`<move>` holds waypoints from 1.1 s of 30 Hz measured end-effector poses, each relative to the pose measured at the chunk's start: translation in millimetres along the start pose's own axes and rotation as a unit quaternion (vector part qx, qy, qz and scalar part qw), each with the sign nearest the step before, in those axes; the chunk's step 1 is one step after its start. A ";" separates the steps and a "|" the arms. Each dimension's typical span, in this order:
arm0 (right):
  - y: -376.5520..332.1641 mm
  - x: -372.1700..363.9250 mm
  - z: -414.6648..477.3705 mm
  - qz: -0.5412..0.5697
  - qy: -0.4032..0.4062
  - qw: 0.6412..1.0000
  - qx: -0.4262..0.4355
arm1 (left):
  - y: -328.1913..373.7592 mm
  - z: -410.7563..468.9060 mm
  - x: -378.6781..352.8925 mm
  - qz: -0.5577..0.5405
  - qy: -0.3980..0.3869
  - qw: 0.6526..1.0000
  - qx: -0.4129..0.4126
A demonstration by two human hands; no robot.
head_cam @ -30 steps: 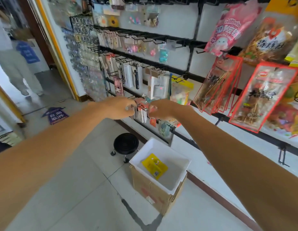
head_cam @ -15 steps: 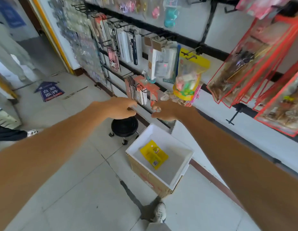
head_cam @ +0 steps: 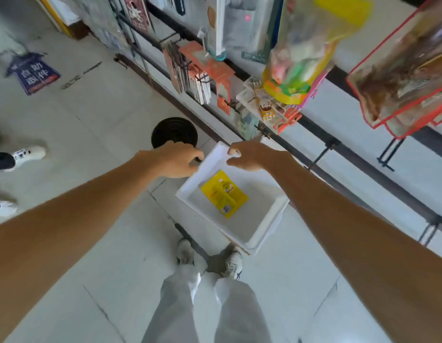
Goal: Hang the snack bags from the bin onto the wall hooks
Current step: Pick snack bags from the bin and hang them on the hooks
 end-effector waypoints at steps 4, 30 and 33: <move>25.5 -38.9 27.2 0.028 -0.016 0.999 -0.032 | -8.3 42.3 -39.8 -0.019 -0.034 0.999 -0.025; 148.0 -264.9 197.5 0.106 0.094 0.972 -0.188 | -44.4 224.0 -287.9 -0.209 -0.072 0.975 -0.024; 151.1 -270.4 202.8 0.130 0.112 0.963 -0.206 | -45.4 223.7 -292.8 -0.208 -0.065 0.976 -0.026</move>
Point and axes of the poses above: each hand's wrist, its own z-axis towards the middle knuckle, its own x-axis out of the back of the hand, y = z × x, the point moved 3 cm from there along z, towards the middle knuckle, and after that the axes turned 5 degrees about x, right-handed, at the moved point
